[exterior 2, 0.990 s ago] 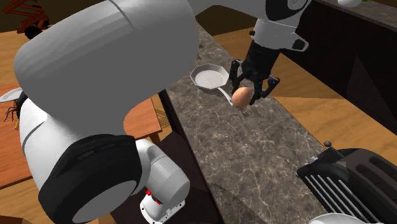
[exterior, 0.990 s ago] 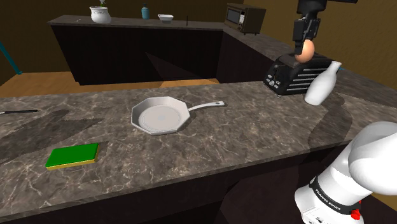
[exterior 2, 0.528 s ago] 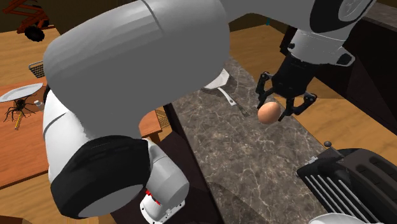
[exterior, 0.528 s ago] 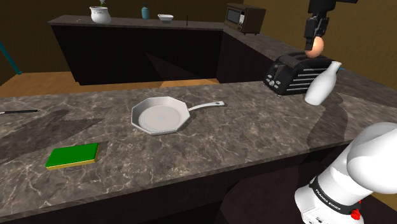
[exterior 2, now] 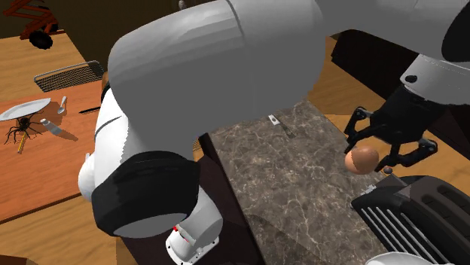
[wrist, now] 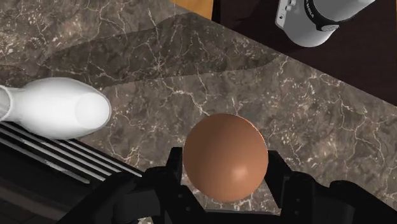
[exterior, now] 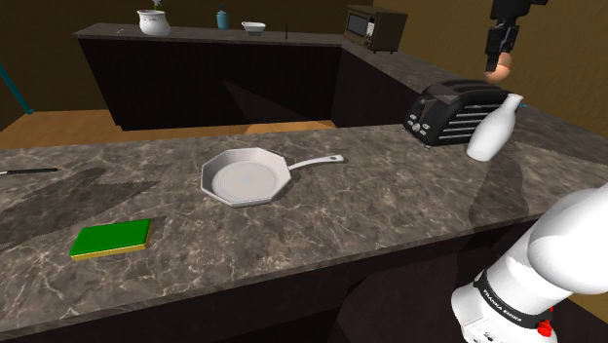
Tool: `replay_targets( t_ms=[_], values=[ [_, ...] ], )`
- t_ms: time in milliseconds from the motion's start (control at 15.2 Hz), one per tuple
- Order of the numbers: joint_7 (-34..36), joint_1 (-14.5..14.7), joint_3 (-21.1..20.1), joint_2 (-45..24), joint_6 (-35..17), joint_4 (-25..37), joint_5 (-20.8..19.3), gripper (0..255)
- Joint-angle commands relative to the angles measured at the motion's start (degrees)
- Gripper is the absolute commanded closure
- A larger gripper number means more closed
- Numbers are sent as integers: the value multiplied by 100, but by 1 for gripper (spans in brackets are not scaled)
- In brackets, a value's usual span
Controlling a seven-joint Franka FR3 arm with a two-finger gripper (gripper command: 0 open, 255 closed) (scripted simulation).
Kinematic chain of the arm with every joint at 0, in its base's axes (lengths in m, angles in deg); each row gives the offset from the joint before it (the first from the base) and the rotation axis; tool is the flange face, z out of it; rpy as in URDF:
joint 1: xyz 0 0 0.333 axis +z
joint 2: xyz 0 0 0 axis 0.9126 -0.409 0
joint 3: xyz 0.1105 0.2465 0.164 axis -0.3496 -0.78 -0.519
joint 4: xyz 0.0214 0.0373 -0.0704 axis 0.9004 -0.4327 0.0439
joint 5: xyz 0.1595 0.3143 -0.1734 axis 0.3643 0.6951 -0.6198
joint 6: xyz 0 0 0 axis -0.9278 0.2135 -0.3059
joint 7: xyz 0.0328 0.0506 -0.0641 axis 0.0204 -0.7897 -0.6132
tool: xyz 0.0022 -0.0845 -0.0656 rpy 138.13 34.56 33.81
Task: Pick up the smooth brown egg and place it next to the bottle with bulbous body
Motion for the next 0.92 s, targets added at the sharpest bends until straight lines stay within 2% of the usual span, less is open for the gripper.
replay_targets(
  t_ms=[0, 396, 858],
  values=[
    [-362, -90, 240, -329, -73, 293, 26, 255],
    [-1447, -512, 874, -1409, -153, 1325, 341, 255],
    [-1255, -473, 825, -1171, -722, 536, 246, 255]
  ],
)
